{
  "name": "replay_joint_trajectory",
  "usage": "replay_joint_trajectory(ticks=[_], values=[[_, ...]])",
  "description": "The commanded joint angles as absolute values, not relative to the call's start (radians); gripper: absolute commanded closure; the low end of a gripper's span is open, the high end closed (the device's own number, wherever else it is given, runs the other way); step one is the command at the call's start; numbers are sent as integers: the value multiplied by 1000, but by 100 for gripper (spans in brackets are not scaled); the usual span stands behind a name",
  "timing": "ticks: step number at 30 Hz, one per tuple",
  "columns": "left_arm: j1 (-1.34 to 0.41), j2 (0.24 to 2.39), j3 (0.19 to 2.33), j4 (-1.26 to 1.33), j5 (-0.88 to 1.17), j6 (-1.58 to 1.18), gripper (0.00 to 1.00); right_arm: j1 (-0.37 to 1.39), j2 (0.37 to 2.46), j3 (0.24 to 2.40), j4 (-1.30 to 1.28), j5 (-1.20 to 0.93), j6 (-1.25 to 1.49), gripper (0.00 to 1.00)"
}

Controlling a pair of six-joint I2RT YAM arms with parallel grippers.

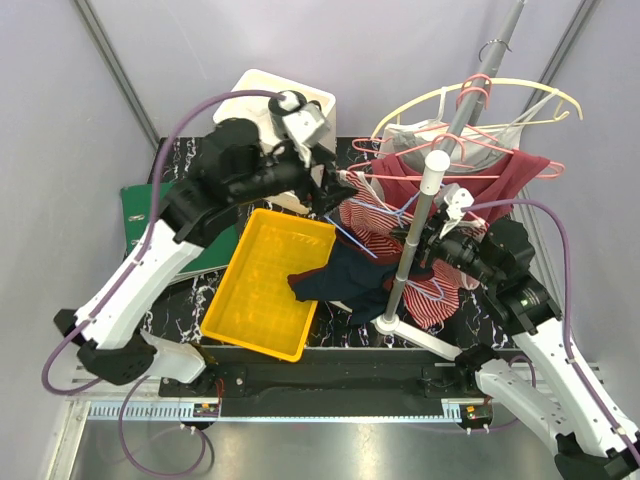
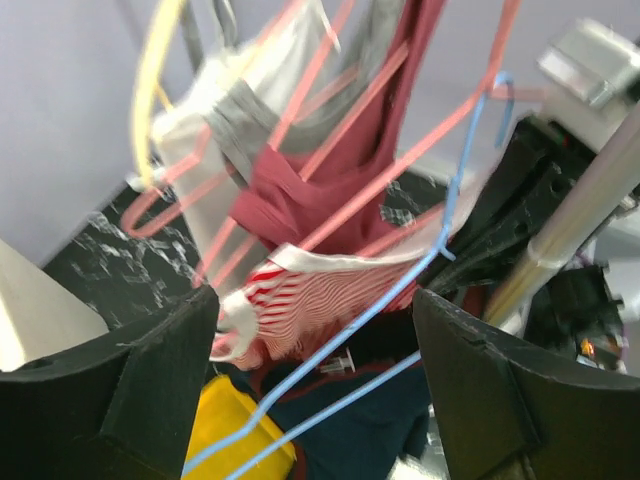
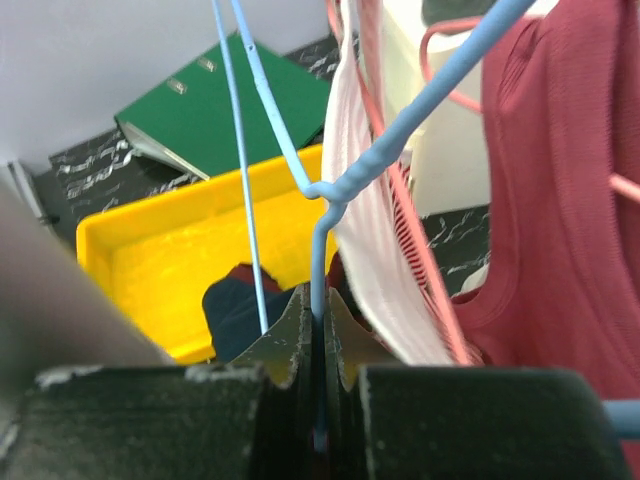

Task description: Remove the tank top from the hanger

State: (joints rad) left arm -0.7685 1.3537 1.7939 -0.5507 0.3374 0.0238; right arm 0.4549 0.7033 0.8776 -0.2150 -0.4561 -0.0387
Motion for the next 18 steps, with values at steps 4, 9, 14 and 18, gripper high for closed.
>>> replay_joint_trajectory(ticks=[4,9,14,18], values=[[-847,1388,1822,-636,391,135,18,454,750,919,-242,-591,-49,100],[-871,1423,1825,-687,384,193,18,456,735,910,-242,-618,-57,100],[-896,1474,1822,-733,373,242,21,456,726,900,-244,-621,-61,100],[-929,1505,1806,-732,224,270,25,454,729,902,-242,-635,-61,100]])
